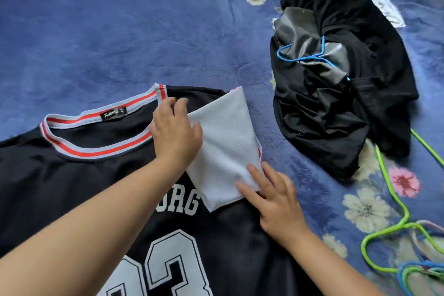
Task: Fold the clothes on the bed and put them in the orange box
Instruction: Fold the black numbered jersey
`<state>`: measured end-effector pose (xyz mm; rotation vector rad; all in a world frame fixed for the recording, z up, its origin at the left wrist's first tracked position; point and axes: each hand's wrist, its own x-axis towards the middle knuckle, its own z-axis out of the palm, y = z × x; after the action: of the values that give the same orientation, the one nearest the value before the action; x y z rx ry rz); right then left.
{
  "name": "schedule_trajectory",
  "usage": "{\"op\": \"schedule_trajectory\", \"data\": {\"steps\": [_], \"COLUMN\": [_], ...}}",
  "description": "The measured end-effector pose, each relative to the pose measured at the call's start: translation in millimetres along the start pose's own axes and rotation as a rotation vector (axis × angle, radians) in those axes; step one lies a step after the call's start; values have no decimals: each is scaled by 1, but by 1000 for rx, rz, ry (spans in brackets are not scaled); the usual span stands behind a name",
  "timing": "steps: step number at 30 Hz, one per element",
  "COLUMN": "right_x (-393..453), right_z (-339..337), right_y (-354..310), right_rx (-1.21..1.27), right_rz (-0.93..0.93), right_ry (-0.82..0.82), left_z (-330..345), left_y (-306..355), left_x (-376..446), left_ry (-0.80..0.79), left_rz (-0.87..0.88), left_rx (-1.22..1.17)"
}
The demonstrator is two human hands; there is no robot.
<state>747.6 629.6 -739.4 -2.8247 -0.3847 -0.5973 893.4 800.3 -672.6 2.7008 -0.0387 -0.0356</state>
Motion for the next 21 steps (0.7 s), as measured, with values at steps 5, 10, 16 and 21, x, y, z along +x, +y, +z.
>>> {"op": "schedule_trajectory", "data": {"steps": [5, 10, 16, 21], "right_x": [-3, -9, -17, -9], "right_z": [5, 7, 10, -3], "right_y": [2, 4, 10, -3], "right_rx": [34, 8, -52, -239], "right_rz": [21, 48, -3, -31], "right_ry": [-83, -140, -218, -196], "left_z": [24, 30, 26, -13], "left_y": [-8, -35, -27, -56], "left_x": [-47, -43, -49, -87], "left_ry": [-399, -649, -621, -279], "left_rz": [441, 473, 451, 257], "left_rx": [352, 386, 490, 131]}}
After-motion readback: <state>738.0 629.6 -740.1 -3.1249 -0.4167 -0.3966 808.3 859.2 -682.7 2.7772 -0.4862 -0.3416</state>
